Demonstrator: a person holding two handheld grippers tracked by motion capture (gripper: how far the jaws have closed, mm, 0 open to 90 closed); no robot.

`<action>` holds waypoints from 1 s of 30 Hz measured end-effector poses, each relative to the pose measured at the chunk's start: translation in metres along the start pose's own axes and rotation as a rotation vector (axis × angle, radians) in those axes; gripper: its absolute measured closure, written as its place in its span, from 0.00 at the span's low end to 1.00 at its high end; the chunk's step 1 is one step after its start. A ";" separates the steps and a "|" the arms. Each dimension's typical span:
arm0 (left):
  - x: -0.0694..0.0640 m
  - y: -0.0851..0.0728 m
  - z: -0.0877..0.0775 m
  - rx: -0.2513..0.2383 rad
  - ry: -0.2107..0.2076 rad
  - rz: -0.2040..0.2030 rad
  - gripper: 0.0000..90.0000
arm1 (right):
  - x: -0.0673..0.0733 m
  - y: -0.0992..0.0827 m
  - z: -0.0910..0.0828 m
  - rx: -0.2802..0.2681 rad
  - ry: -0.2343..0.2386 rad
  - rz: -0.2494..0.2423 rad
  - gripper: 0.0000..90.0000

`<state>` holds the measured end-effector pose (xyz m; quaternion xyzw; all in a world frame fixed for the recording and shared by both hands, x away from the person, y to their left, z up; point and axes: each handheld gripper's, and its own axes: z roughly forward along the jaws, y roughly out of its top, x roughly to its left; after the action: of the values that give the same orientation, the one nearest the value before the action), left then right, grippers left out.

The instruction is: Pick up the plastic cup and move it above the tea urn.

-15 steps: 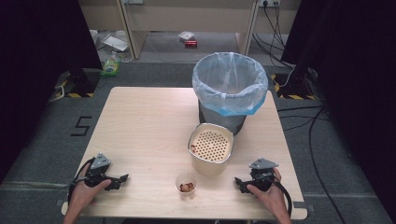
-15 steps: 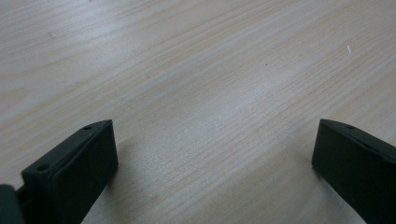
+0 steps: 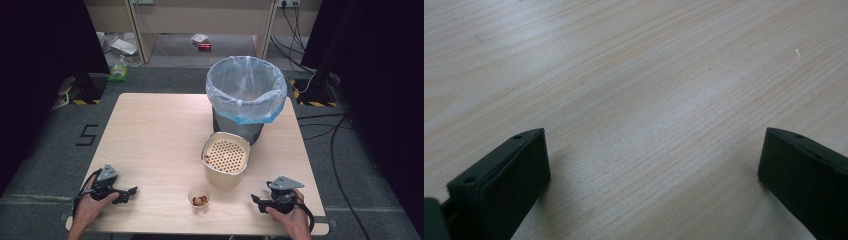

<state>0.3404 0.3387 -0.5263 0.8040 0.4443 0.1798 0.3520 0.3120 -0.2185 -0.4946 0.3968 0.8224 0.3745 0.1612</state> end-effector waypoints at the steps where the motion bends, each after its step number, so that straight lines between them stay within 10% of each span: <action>1: 0.000 0.000 0.000 0.000 0.000 0.000 0.00 | 0.000 0.000 0.000 0.000 0.000 0.000 0.28; 18: 0.000 0.000 0.000 0.000 0.000 0.000 0.00 | 0.074 0.039 -0.012 -0.096 0.190 -0.114 0.41; 30: 0.000 0.000 0.000 0.000 0.000 0.000 0.00 | 0.094 0.079 0.005 -0.135 0.254 -0.164 0.56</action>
<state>0.3404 0.3387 -0.5263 0.8039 0.4444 0.1798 0.3520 0.2969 -0.1117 -0.4364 0.2663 0.8388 0.4615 0.1122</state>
